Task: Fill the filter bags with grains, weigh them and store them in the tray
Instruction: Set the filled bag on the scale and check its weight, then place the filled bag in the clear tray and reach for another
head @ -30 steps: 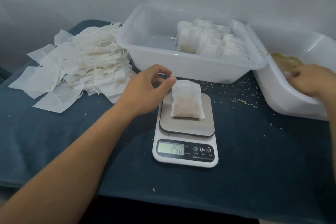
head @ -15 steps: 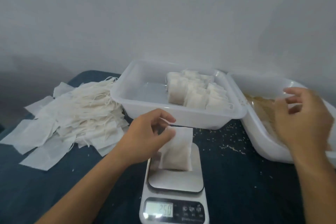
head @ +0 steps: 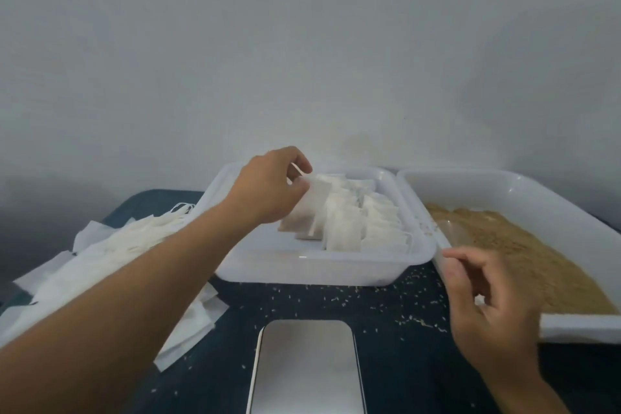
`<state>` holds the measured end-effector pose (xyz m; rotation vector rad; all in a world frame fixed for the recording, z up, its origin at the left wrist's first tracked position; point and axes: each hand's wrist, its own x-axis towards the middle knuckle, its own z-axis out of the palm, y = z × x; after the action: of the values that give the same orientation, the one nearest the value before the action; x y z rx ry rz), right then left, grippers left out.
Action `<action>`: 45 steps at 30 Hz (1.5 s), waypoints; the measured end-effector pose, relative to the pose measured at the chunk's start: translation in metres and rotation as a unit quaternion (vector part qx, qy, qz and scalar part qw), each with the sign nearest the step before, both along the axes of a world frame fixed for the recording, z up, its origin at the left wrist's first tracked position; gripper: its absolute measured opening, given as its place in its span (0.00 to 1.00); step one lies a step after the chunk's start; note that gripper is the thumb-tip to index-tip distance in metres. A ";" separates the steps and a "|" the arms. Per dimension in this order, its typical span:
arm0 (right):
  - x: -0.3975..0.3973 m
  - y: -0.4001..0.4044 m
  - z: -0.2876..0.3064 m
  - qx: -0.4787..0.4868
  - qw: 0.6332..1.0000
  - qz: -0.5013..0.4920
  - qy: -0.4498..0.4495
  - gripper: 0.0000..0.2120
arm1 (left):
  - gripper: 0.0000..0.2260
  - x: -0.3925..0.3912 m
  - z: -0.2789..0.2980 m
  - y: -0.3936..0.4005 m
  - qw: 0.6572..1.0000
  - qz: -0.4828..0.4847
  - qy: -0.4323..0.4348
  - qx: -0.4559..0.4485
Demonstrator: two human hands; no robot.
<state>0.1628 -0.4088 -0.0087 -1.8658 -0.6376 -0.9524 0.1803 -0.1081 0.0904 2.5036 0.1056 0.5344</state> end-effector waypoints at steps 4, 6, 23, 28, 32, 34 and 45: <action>0.003 0.001 -0.005 -0.005 1.000 0.007 0.030 0.08 | 0.08 0.035 -0.020 0.000 0.997 0.000 0.068 0.036; 0.003 0.001 -0.006 -0.010 1.000 0.011 0.028 0.07 | 0.08 0.049 -0.029 0.001 0.994 0.006 0.097 0.046; 0.001 -0.005 -0.001 -0.021 0.999 0.033 0.029 0.06 | 0.09 0.115 -0.070 0.017 0.982 0.062 0.170 0.053; -0.002 -0.003 0.000 -0.032 0.998 0.041 0.036 0.06 | 0.21 0.098 -0.054 0.021 0.988 0.055 0.146 0.019; -0.007 0.001 -0.001 -0.034 0.996 0.063 0.060 0.08 | 0.16 0.034 -0.013 0.024 0.998 0.025 0.035 -0.041; -0.010 0.006 -0.003 -0.053 0.992 0.083 0.073 0.09 | 0.11 -0.016 0.002 0.031 0.997 0.016 -0.022 -0.066; -0.028 0.030 -0.026 -0.150 0.965 0.113 0.184 0.09 | 0.02 -0.180 -0.094 0.098 0.974 0.226 0.002 0.028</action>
<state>0.1352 -0.3786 -0.0351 -2.1098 -0.7733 -0.3582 0.0005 -0.0101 -0.0032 2.5389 0.6827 0.7191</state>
